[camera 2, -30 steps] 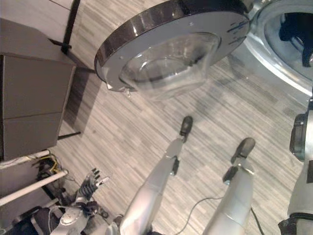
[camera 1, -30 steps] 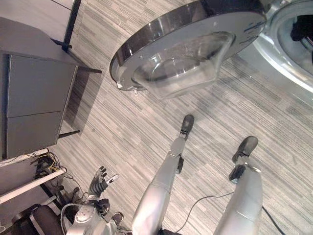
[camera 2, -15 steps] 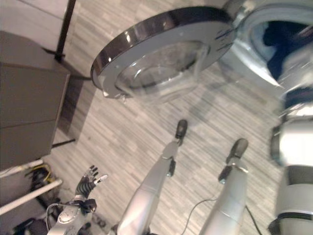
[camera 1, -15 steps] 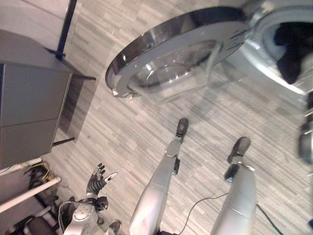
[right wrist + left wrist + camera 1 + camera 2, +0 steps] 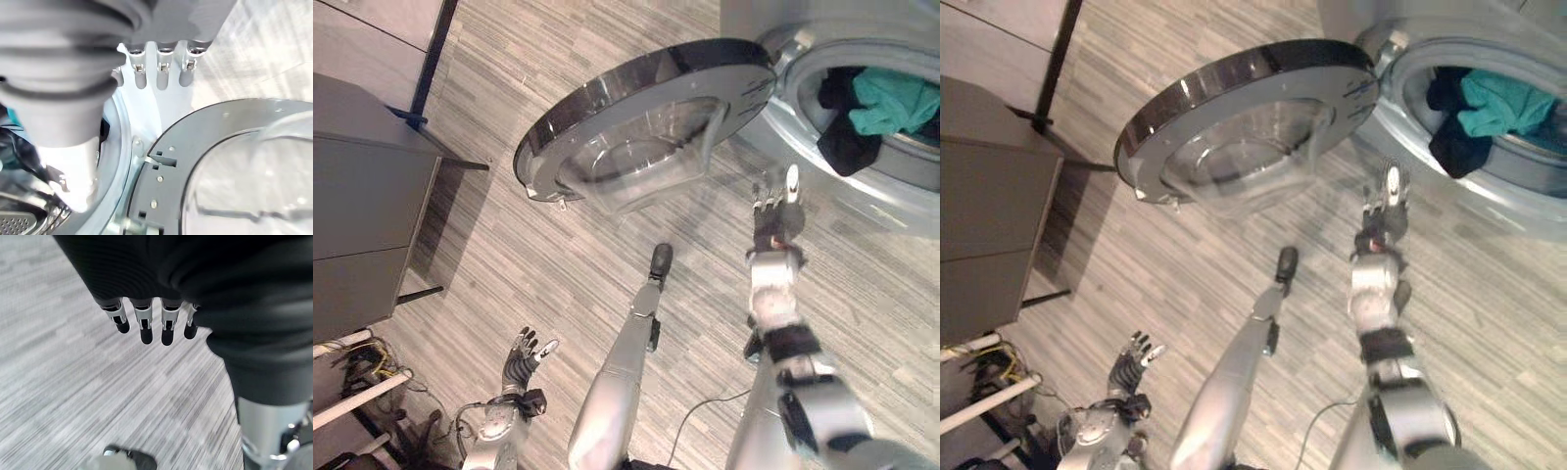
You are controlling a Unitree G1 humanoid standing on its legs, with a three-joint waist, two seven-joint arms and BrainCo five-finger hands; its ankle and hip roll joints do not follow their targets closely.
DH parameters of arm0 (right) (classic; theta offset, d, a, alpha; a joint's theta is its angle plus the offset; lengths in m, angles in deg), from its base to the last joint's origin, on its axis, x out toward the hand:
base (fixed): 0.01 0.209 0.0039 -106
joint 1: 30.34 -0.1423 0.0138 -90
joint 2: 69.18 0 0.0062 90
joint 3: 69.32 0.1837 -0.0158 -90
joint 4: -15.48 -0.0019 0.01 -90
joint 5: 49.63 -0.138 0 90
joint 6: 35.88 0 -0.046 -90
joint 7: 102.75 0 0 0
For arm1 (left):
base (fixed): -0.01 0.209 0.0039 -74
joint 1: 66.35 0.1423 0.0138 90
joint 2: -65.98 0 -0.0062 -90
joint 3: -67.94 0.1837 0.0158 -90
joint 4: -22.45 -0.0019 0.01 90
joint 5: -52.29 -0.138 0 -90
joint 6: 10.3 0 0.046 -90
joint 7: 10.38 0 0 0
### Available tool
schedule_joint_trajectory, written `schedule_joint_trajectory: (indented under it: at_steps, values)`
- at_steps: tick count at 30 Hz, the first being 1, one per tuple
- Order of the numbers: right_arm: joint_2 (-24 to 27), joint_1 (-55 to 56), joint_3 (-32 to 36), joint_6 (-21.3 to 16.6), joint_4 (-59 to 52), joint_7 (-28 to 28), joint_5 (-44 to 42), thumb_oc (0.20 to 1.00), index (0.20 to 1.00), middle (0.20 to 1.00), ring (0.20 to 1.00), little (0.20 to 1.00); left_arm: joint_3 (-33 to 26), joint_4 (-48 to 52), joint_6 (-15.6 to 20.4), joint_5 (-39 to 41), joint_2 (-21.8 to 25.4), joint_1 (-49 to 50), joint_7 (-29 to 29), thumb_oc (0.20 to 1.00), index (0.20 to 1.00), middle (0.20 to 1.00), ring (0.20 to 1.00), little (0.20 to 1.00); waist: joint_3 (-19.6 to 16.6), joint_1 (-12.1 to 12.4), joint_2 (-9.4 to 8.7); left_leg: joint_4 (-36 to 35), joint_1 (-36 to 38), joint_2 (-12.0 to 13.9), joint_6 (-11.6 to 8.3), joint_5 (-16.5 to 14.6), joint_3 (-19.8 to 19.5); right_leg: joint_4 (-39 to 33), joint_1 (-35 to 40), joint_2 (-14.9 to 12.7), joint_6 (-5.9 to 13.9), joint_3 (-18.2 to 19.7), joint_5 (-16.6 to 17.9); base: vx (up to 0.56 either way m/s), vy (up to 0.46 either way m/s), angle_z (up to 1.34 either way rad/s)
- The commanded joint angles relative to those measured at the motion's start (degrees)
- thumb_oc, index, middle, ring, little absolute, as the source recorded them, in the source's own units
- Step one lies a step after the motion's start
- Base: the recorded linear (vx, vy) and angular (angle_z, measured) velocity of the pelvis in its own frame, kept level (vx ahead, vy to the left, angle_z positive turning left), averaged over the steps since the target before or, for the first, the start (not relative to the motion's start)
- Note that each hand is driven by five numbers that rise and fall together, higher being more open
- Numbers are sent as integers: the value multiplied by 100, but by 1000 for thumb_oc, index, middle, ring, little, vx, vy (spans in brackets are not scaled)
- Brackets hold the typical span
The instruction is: Grab the laundry basket,head to the washer,open it,put in the laundry and shut it.
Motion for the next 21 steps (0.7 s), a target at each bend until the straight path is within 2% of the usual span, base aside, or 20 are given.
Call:
schedule_joint_trajectory:
  at_steps: [1,3,4,5,6,8,9,12,13,14,16,18,21]
  values:
    - [300,278,-38,219,-468,626,-31,1000,1000,1000,1000,1000,-252,-359,46,-151,143,145,-95,1000,1000,1000,1000,1000,119,84,94,-134,172,32,-138,-474,187,-410,1025,239,137,32,-491,-46,-9,-4]
    - [388,1349,-164,552,163,514,590,1000,1000,1000,1000,1000,-480,-689,22,-384,147,147,-4,1000,1000,1000,1000,1000,7,-77,-135,-112,608,111,-168,-498,207,-589,1495,298,106,-7,-438,-45,-28,-9]
    - [387,1349,-164,552,165,515,591,1000,1000,1000,1000,1000,-480,-690,23,-385,147,147,-4,1000,1000,1000,1000,1000,12,-78,-134,-114,618,111,-168,-498,206,-593,1506,298,106,-9,-438,-9,-30,-8]
    - [416,1562,-175,611,582,331,995,1000,1000,1000,1000,1000,-568,-813,24,-488,154,100,58,1000,1000,1000,1000,1000,-52,-123,-204,-138,809,131,-166,-525,218,-709,1734,319,100,-23,-418,35,-40,-18]
    - [486,1875,-147,835,1235,59,1738,1000,1000,1000,1000,1000,-739,-1018,25,-705,198,25,196,1000,1000,1000,1000,1000,-174,-174,-313,-163,1109,163,-163,-547,225,-845,2049,344,90,-50,-394,39,-63,-19]
    - [484,1990,-83,935,1593,-40,2040,1000,1000,1000,1000,1000,-812,-1138,15,-831,217,-7,269,1000,1000,1000,1000,1000,-224,-189,-340,-192,1270,167,-166,-556,221,-912,2231,345,91,-97,-383,-1,-35,-13]
    - [470,2096,-40,1048,1935,-125,2361,1000,1000,1000,1000,1000,-931,-1269,-9,-956,231,-64,390,1000,1000,1000,1000,1000,-316,-186,-321,-243,1381,196,-149,-439,194,-1070,2390,388,70,-124,-226,-12,-2,-8]
    - [439,2465,59,1296,2926,-258,3275,1000,1000,1000,1000,1000,-1307,-1509,4,-1234,296,-215,753,1000,1000,1000,1000,1000,-624,-224,-376,-473,1975,225,-159,-437,145,-1436,3052,414,81,-261,-187,91,-38,-8]
    - [417,2663,163,1455,3495,-369,3794,1000,1000,1000,1000,1000,-1507,-1407,-27,-1526,387,-281,971,1000,1000,1000,1000,1000,-835,-228,-410,-643,2315,244,-161,-436,99,-1727,3476,420,101,-332,-153,126,-54,8]
    - [416,2663,163,1454,3496,-368,3794,1000,1000,1000,1000,1000,-1507,-1405,-28,-1526,387,-281,972,1000,1000,1000,1000,1000,-828,-230,-408,-646,2323,244,-161,-436,97,-1732,3487,421,101,-335,-151,108,-52,17]
    - [413,2841,193,1589,3942,-421,4502,1000,1000,1000,1000,1000,-1786,-1126,-102,-2007,705,-450,1282,1000,1000,1000,1000,1000,-1110,-261,-452,-936,2797,318,-189,-433,70,-2131,4012,416,143,-453,-83,104,-40,5]
    - [406,2891,189,1642,3965,-403,4615,1000,1000,1000,1000,1000,-1859,-1085,-167,-2143,796,-493,1326,1000,1000,1000,1000,1000,-1192,-279,-454,-1037,2921,345,-198,-411,68,-2278,4159,425,152,-486,-37,97,-15,3]
    - [410,2944,129,1774,3999,-212,4724,1000,1000,1000,1000,1000,-2091,-1298,-350,-2321,1281,-918,1324,1000,1000,1000,1000,1000,-1423,-346,-523,-1283,3301,411,-215,-426,132,-2587,4556,444,198,-505,45,117,-13,3]
